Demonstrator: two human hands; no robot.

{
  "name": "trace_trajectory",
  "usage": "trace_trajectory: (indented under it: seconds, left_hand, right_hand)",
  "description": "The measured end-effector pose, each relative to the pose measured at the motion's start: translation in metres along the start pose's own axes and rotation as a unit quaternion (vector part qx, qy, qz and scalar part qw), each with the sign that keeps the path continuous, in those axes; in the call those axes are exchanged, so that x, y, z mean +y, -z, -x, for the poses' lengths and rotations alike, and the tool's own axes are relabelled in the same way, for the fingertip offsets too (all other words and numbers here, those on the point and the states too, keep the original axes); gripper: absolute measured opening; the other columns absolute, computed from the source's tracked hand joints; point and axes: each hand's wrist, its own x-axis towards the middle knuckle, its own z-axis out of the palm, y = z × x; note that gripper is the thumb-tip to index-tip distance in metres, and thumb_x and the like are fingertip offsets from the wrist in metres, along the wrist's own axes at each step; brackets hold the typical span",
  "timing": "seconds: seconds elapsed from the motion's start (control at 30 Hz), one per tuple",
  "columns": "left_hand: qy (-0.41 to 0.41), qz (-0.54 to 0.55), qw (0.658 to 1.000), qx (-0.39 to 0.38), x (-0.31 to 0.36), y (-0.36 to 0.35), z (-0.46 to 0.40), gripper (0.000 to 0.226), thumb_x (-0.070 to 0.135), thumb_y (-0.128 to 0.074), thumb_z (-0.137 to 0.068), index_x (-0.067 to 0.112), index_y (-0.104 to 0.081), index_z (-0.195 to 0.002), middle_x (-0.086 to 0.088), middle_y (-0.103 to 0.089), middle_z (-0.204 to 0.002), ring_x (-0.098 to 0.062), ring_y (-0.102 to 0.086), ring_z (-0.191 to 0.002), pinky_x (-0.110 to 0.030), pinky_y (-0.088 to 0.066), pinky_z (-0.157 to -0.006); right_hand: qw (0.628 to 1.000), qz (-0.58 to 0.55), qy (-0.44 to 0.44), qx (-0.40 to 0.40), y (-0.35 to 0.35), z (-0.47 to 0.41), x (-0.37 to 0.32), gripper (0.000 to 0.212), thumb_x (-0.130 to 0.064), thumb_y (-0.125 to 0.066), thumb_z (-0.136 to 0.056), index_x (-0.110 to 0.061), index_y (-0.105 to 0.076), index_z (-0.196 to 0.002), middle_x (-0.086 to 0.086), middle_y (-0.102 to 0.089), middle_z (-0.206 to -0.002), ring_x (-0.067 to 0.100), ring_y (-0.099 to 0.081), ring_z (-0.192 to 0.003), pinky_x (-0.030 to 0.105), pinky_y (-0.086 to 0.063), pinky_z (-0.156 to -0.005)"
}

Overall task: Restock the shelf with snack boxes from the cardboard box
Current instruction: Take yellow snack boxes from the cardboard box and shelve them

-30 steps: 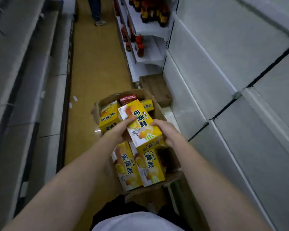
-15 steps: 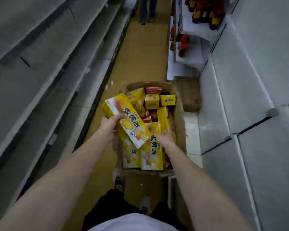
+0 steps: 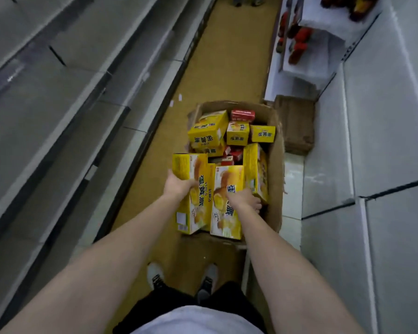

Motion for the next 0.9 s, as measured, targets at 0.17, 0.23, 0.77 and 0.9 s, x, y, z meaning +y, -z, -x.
trace_trajectory:
  seconds: [0.17, 0.23, 0.77, 0.9]
  left_hand:
    - [0.021, 0.006, 1.000, -0.014, -0.004, 0.000, -0.005, 0.071, 0.020, -0.083, -0.076, 0.019, -0.037, -0.131, -0.005, -0.063, -0.114, -0.028, -0.067, -0.092, -0.041, -0.055, -0.081]
    - [0.018, 0.001, 1.000, -0.017, -0.004, 0.000, -0.007, 0.074, 0.022, -0.083, -0.075, 0.019, -0.036, -0.132, -0.006, -0.063, -0.117, -0.030, -0.067, -0.098, -0.046, -0.055, -0.089]
    - [0.031, -0.018, 0.997, -0.072, -0.015, 0.010, -0.008, 0.066, 0.024, -0.083, -0.075, 0.026, -0.032, -0.117, -0.005, -0.062, -0.115, -0.030, -0.067, -0.098, -0.052, -0.054, -0.092]
    - [0.018, -0.022, 0.997, -0.070, -0.014, 0.006, -0.009, 0.068, 0.022, -0.083, -0.075, 0.020, -0.037, -0.124, -0.007, -0.062, -0.117, -0.030, -0.066, -0.100, -0.050, -0.054, -0.093]
  right_hand:
    - [0.999, -0.039, 0.023, -0.003, -0.017, 0.001, 0.002, 0.112, -0.049, -0.074, -0.082, -0.016, 0.003, -0.156, 0.022, -0.037, -0.148, 0.044, -0.044, -0.129, 0.056, -0.038, -0.107]
    - [0.999, -0.017, 0.024, 0.020, -0.020, 0.005, 0.007, 0.109, -0.046, -0.074, -0.084, -0.014, 0.002, -0.156, 0.023, -0.031, -0.151, 0.044, -0.041, -0.132, 0.056, -0.034, -0.109]
    - [0.996, 0.006, 0.021, 0.081, -0.026, 0.036, -0.003, 0.088, -0.032, -0.070, -0.089, -0.027, -0.008, -0.152, 0.023, -0.032, -0.150, 0.047, -0.038, -0.133, 0.062, -0.028, -0.110]
    - [0.991, 0.044, 0.046, 0.122, -0.021, 0.043, 0.006, 0.086, -0.038, -0.070, -0.088, -0.023, -0.012, -0.149, 0.023, -0.041, -0.142, 0.045, -0.041, -0.128, 0.055, -0.030, -0.106]
